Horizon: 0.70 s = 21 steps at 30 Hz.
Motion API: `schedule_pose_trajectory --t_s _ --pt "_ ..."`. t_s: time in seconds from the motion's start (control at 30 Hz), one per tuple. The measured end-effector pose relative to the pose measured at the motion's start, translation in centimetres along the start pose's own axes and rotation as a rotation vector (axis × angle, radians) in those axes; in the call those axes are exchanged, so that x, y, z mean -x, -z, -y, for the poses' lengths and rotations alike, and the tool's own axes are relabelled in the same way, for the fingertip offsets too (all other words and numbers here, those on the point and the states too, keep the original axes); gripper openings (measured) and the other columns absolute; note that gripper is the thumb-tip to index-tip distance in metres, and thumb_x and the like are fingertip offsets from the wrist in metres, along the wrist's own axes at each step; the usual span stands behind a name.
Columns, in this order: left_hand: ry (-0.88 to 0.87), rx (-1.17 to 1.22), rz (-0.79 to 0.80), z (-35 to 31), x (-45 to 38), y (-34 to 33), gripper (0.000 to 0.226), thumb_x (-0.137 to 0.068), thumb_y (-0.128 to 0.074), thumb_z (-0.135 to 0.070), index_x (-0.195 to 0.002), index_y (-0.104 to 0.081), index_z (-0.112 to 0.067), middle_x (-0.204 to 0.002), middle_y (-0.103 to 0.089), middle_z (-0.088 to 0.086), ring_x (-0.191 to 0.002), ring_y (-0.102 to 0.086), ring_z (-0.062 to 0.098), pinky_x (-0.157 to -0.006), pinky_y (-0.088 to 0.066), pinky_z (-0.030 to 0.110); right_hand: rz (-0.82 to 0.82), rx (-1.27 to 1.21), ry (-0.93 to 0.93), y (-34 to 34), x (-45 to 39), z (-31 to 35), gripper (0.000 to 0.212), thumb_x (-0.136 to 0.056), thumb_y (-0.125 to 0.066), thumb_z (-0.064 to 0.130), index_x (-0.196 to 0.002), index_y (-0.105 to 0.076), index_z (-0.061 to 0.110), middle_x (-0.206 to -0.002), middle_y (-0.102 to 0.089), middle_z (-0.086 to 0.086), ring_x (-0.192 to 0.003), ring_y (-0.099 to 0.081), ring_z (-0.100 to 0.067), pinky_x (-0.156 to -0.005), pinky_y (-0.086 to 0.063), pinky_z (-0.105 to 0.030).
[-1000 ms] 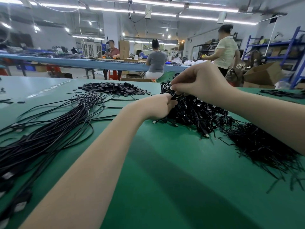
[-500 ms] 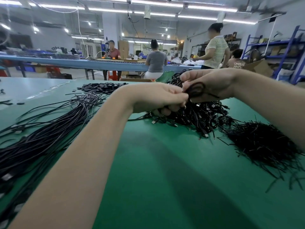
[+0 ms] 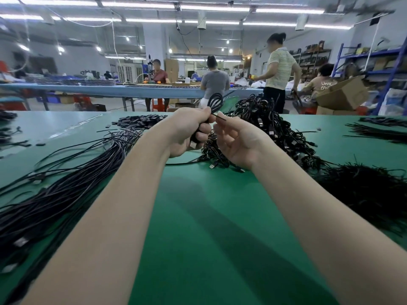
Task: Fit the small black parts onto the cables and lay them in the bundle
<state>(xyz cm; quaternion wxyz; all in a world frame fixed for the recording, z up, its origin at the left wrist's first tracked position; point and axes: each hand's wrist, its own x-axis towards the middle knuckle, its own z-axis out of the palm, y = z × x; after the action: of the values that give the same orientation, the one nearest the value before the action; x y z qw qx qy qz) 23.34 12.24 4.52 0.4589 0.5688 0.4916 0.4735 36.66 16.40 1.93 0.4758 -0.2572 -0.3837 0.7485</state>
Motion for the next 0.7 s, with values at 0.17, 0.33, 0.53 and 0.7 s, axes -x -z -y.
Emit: schedule_pose_trajectory --t_s 0.17,0.33,0.53,0.7 --pt "-0.051 -0.104 -0.106 0.6 -0.6 -0.7 0.022 -0.105 -0.033 -0.028 -0.090 -0.047 -0.018 -0.058 -0.036 -0.006 -0.044 -0.028 0.006 -0.045 -0.021 0.019 -0.110 -0.038 0.100 -0.1 -0.2 -0.5 0.028 -0.081 -0.072 0.004 -0.078 -0.047 0.017 -0.065 -0.068 -0.003 -0.058 -0.066 -0.011 -0.055 -0.054 -0.018" --pt "-0.105 -0.141 -0.136 0.3 -0.9 -0.7 0.016 -0.104 -0.035 -0.027 -0.093 -0.045 -0.021 -0.062 -0.040 -0.006 -0.043 -0.032 0.004 -0.042 -0.028 0.018 0.010 0.017 0.010 0.1 0.8 0.3 0.010 -0.084 -0.071 0.018 -0.088 -0.062 0.014 -0.070 -0.069 0.004 -0.063 -0.064 -0.008 -0.064 -0.050 -0.015" --pt "-0.156 -0.225 -0.119 0.0 -0.8 -0.7 0.015 -0.104 -0.036 -0.026 -0.095 -0.047 -0.020 -0.055 -0.041 -0.009 -0.043 -0.033 0.003 -0.042 -0.028 0.018 0.067 0.230 -0.077 0.2 1.3 0.9 0.015 -0.086 -0.067 0.029 -0.079 -0.062 0.016 -0.062 -0.067 0.008 -0.055 -0.062 -0.003 -0.052 -0.044 -0.012" --pt "-0.173 -0.283 -0.120 0.0 -0.8 -0.7 0.016 -0.104 -0.035 -0.026 -0.093 -0.044 -0.019 -0.063 -0.041 -0.006 -0.041 -0.033 0.002 -0.042 -0.029 0.018 0.068 0.272 -0.055 0.4 1.6 1.3 0.009 -0.087 -0.067 0.023 -0.084 -0.063 0.015 -0.064 -0.066 0.007 -0.060 -0.062 -0.006 -0.053 -0.045 -0.013"
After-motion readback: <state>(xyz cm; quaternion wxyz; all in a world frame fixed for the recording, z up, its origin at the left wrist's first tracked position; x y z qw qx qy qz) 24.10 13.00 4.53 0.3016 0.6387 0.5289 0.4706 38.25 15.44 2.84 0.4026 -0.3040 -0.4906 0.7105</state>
